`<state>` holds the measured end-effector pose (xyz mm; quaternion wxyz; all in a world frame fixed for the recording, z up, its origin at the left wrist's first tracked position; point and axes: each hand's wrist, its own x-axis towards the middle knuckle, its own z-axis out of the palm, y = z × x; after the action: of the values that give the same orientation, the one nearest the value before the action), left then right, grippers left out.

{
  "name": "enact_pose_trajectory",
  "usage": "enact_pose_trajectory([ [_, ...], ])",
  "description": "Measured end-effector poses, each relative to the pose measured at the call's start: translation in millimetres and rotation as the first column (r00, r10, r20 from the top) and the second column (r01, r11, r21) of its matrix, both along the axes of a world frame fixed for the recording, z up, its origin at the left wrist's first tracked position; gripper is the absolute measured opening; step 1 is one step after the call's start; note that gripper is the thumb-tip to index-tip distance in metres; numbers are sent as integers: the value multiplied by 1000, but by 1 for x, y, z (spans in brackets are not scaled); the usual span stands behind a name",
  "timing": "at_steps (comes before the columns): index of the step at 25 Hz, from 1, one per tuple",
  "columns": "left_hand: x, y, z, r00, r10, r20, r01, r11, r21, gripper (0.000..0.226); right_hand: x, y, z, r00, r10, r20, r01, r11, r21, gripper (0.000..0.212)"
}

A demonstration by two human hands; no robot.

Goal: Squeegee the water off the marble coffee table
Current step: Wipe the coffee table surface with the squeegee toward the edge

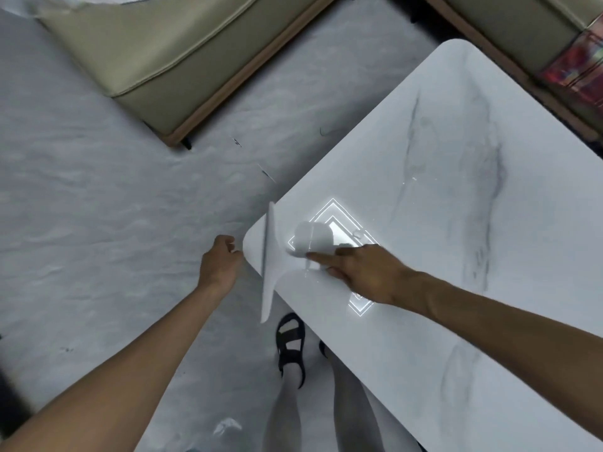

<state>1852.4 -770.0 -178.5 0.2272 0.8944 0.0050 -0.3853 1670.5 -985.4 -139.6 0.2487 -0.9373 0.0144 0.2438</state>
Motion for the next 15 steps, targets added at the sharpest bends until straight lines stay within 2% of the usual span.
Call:
enact_pose_trajectory([
  [3,8,22,3,1000,-21,17,20,999,26,46,42,48,-19,998,56,-8,-56,998,-32,48],
  [6,7,29,2,990,-141,-25,142,989,44,50,30,41,-24,999,33,-17,-34,994,-107,48],
  [9,-5,17,3,954,-294,-60,295,956,3,54,-18,3,-13,993,-109,-41,103,987,-122,48],
  [13,-27,-10,4,777,-629,-25,629,776,48,59,-96,-50,15,925,-359,-127,317,911,-263,46],
  [15,-36,-21,2,729,-684,-26,684,727,50,63,-120,-60,26,900,-422,-113,374,878,-298,44],
])
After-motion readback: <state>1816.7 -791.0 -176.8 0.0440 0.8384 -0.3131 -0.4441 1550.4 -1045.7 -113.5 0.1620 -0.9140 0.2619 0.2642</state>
